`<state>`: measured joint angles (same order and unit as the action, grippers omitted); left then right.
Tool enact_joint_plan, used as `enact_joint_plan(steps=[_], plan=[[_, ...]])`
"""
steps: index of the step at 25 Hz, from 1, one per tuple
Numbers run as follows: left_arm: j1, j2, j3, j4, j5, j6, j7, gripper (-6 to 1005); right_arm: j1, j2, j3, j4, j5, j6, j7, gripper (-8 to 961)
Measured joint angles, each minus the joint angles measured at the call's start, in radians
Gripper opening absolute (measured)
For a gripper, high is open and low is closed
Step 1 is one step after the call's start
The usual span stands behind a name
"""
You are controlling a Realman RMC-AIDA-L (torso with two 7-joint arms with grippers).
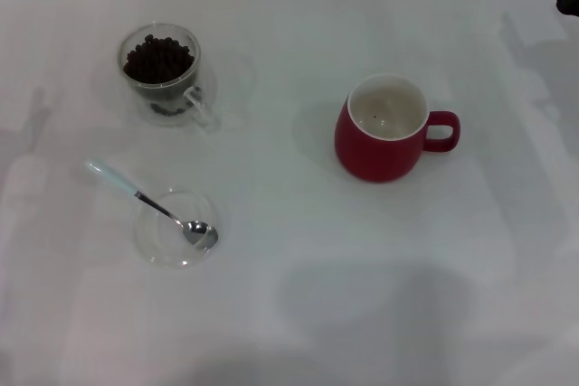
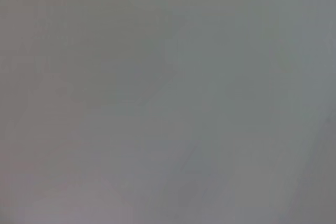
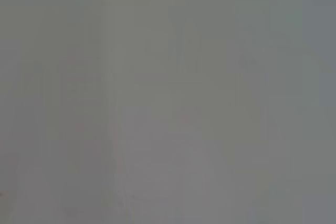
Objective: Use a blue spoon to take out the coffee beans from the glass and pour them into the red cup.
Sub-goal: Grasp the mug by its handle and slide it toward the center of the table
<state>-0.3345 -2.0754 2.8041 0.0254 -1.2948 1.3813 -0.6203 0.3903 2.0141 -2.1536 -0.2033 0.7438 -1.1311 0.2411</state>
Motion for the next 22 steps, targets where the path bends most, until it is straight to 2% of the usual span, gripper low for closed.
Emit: enact_joint_plan(steps=[6,12,15,20,22], plan=[[0.009,0.0,-0.001,-0.001,0.006,0.009,-0.001,887,-0.032,0.0,-0.019,-0.007,-0.005,-0.005,0.004,858],[0.009,-0.002,0.0,0.002,0.03,0.001,0.001,886,-0.086,0.0,-0.083,-0.019,-0.011,-0.069,0.031,858],[0.009,-0.001,0.0,0.0,0.04,-0.002,0.0,886,-0.135,-0.005,-0.158,-0.008,-0.017,-0.167,0.147,857],[0.009,0.0,-0.001,-0.001,0.042,-0.002,-0.001,886,-0.221,-0.008,-0.276,0.113,-0.092,-0.384,0.345,857],[0.009,-0.002,-0.003,-0.001,0.038,-0.002,-0.001,886,-0.232,-0.009,-0.293,0.158,-0.146,-0.408,0.4,857]])
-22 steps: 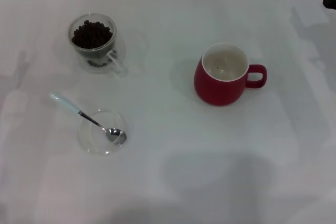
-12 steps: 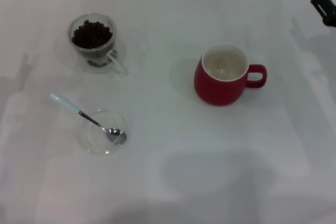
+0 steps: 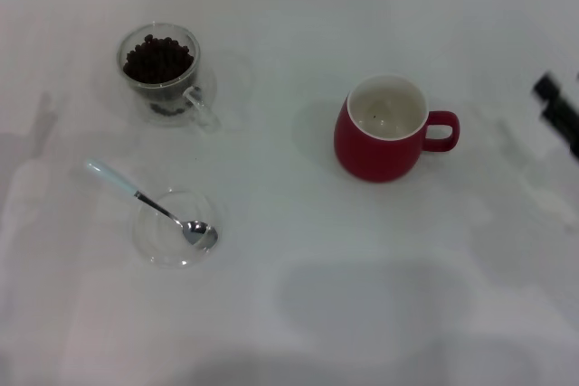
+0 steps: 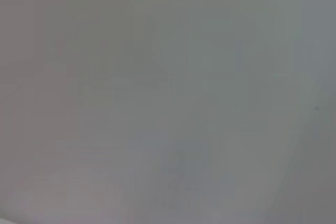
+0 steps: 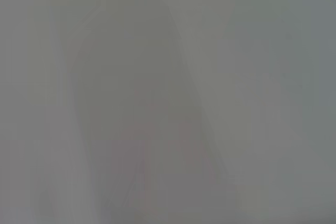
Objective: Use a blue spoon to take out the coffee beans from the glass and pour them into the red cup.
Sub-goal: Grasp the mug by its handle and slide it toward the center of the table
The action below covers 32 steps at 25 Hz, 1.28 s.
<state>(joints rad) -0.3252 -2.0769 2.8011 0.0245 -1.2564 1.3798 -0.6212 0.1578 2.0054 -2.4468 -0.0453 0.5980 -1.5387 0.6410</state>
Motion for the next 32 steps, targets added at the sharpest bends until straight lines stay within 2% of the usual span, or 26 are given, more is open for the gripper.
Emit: enact_joint_plan(steps=[4,10,19,32], plan=[[-0.007,0.001,0.003,0.002,0.002,0.0,0.0,887,0.001,0.001,-0.005,0.032,-0.115,0.041,0.056,857],[-0.015,0.001,0.003,0.007,0.005,-0.001,0.0,888,0.037,0.003,-0.007,0.003,-0.186,0.15,0.052,855],[-0.014,0.002,0.002,0.005,0.005,-0.011,0.0,887,0.096,0.004,-0.01,-0.033,-0.221,0.31,0.047,825],[-0.014,0.005,-0.002,-0.002,0.002,-0.012,0.0,887,0.151,0.004,0.005,-0.048,-0.211,0.386,0.05,783]])
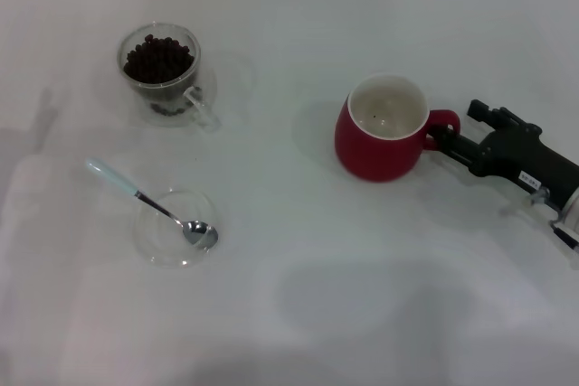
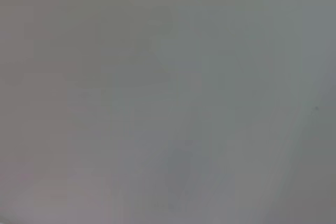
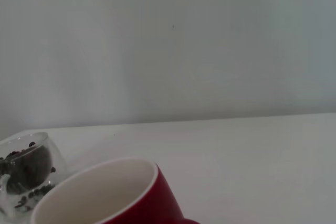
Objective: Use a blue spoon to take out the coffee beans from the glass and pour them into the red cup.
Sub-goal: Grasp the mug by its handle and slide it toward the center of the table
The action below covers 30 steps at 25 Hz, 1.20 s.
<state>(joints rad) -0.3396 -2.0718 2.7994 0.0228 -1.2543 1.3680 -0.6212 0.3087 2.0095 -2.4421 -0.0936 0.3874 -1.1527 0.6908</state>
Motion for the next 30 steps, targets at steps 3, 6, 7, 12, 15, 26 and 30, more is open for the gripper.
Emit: enact_joint_plan(steps=[3,6,7,12,15,26,30], plan=[[0.003,0.001,0.0,-0.001,0.001,0.0,0.0,887,0.01,0.0,0.001,-0.007,0.0,0.005,0.0,773],[0.005,0.002,-0.001,-0.002,-0.002,0.0,0.0,887,0.016,0.0,0.002,-0.01,0.001,0.007,0.002,763],[0.006,0.002,-0.002,-0.003,-0.003,0.0,0.0,887,0.016,0.0,0.002,-0.011,0.001,0.007,0.002,760],[0.003,0.002,-0.003,-0.018,-0.005,0.003,-0.008,887,0.017,0.0,0.002,-0.015,0.001,-0.004,-0.001,578],[-0.001,0.002,-0.004,-0.027,-0.006,0.002,-0.023,887,0.023,0.0,0.002,-0.017,0.001,-0.005,-0.016,480],[-0.021,0.002,0.0,-0.041,-0.002,-0.011,-0.026,887,0.054,0.001,-0.013,-0.046,-0.019,0.011,-0.058,205],[-0.022,0.0,0.001,-0.041,-0.002,-0.011,-0.026,887,0.056,0.003,-0.014,-0.101,-0.039,0.043,-0.094,199]])
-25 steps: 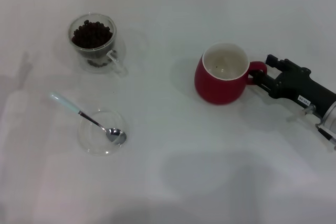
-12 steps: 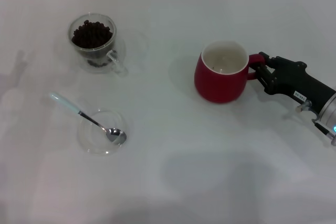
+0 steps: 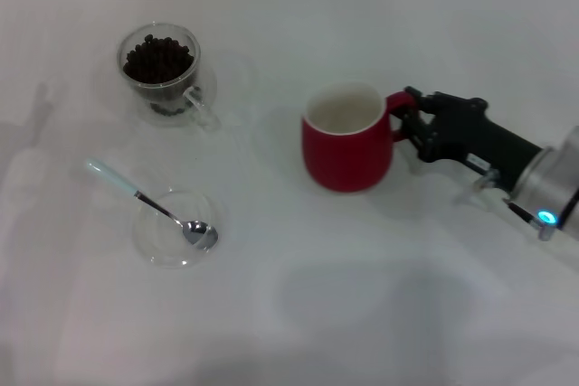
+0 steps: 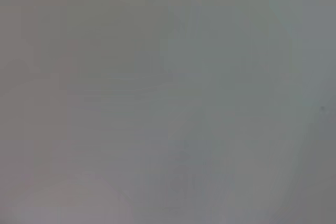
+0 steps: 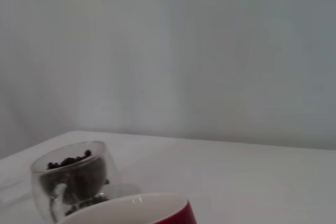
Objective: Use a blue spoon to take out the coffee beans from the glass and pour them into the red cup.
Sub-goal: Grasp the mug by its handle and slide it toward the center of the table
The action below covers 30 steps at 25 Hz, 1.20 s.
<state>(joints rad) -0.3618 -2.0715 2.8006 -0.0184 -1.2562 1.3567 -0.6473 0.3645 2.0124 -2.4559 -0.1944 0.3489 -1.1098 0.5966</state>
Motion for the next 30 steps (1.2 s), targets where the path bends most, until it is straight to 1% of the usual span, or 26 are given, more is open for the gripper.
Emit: enact_joint_plan(steps=[5,8,12,20,23,26,28,30], plan=[[0.0,-0.002,0.002,0.003,0.001,-0.001,0.0,887,0.002,0.002,-0.019,-0.1,-0.001,0.104,-0.089,191],[0.0,-0.002,0.002,0.006,0.002,-0.001,0.0,887,0.004,0.002,-0.025,-0.135,-0.001,0.146,-0.132,181],[0.0,-0.002,0.002,0.008,0.003,-0.001,0.0,886,0.004,0.002,-0.045,-0.141,-0.002,0.148,-0.167,154],[0.0,-0.002,0.002,0.008,0.003,-0.001,0.0,886,-0.007,0.002,-0.049,-0.142,-0.047,0.128,-0.205,208],[0.0,-0.002,0.001,0.008,0.002,-0.001,0.0,886,-0.009,0.001,-0.049,-0.14,-0.047,0.126,-0.175,309],[0.003,-0.002,-0.003,0.006,-0.002,-0.001,0.0,886,-0.01,-0.005,-0.049,-0.123,-0.051,0.107,-0.1,409],[0.005,-0.002,-0.004,0.004,-0.002,-0.001,0.0,886,-0.011,-0.008,-0.05,-0.089,-0.066,0.06,-0.033,512],[0.005,-0.002,-0.004,0.002,-0.003,-0.001,0.0,886,-0.011,-0.01,-0.05,-0.029,-0.089,-0.022,0.036,615]])
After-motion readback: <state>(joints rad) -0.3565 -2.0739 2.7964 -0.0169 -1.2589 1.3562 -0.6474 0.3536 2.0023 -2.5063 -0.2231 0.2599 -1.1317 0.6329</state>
